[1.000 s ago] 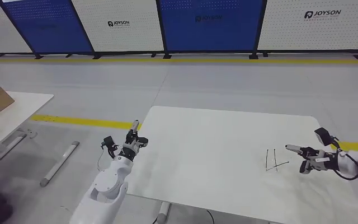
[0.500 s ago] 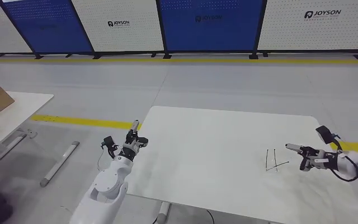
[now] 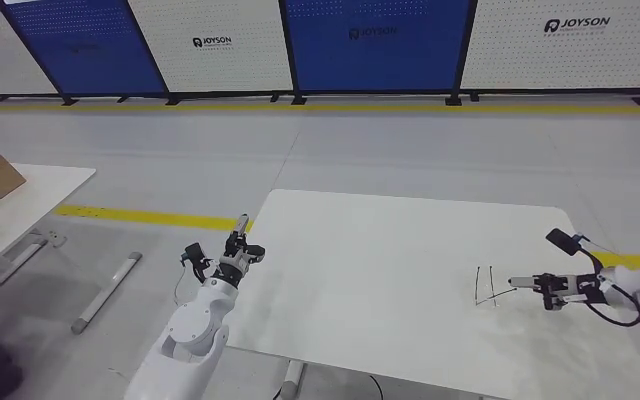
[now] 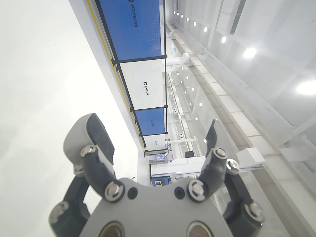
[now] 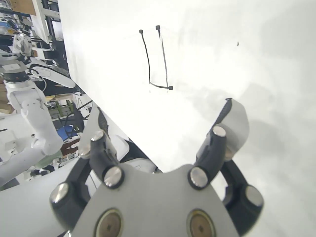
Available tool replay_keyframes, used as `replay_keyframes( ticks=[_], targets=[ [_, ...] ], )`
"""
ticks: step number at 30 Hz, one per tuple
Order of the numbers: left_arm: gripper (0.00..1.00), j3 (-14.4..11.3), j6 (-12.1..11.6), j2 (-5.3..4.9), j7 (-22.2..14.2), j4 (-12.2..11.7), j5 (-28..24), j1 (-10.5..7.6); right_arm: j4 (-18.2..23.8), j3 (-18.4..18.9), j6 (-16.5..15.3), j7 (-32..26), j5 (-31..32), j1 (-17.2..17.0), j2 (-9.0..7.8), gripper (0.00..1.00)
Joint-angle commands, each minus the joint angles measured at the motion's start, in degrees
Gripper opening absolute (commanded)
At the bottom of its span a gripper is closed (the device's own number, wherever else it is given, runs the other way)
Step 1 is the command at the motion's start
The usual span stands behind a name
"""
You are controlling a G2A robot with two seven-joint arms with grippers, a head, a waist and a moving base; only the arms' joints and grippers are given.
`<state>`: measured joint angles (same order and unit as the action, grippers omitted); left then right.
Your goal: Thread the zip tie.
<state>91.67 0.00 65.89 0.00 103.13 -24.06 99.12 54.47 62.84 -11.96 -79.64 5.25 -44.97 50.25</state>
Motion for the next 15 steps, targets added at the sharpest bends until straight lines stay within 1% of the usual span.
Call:
replay_keyframes(
  ticks=[1, 9, 10, 11, 12, 14, 15],
  targets=[
    [1.00, 0.00, 0.00, 0.00, 0.00, 0.00, 0.00, 0.00, 0.15, 0.20, 0.16, 0.00, 0.05, -0.12, 0.02, 1.00],
    [1.00, 0.00, 0.00, 0.00, 0.00, 0.00, 0.00, 0.00, 0.15, 0.20, 0.16, 0.00, 0.05, -0.12, 0.02, 1.00],
    [1.00, 0.00, 0.00, 0.00, 0.00, 0.00, 0.00, 0.00, 0.74, -0.43, -0.60, 0.00, -0.85, -0.66, 0.16, 1.00],
    [1.00, 0.00, 0.00, 0.00, 0.00, 0.00, 0.00, 0.00, 1.93, -2.46, -3.81, 0.00, -5.05, -1.57, 0.40, 1.00],
    [1.00, 0.00, 0.00, 0.00, 0.00, 0.00, 0.00, 0.00, 1.29, -3.34, -4.23, 0.00, -6.57, -1.02, 0.27, 1.00],
    [1.00, 0.00, 0.00, 0.00, 0.00, 0.00, 0.00, 0.00, 0.30, -5.02, -2.65, 0.00, -7.35, 1.01, 0.17, 1.00],
    [1.00, 0.00, 0.00, 0.00, 0.00, 0.00, 0.00, 0.00, 0.22, -5.91, -2.88, 0.00, -8.26, 1.57, 0.25, 1.00]
  ],
)
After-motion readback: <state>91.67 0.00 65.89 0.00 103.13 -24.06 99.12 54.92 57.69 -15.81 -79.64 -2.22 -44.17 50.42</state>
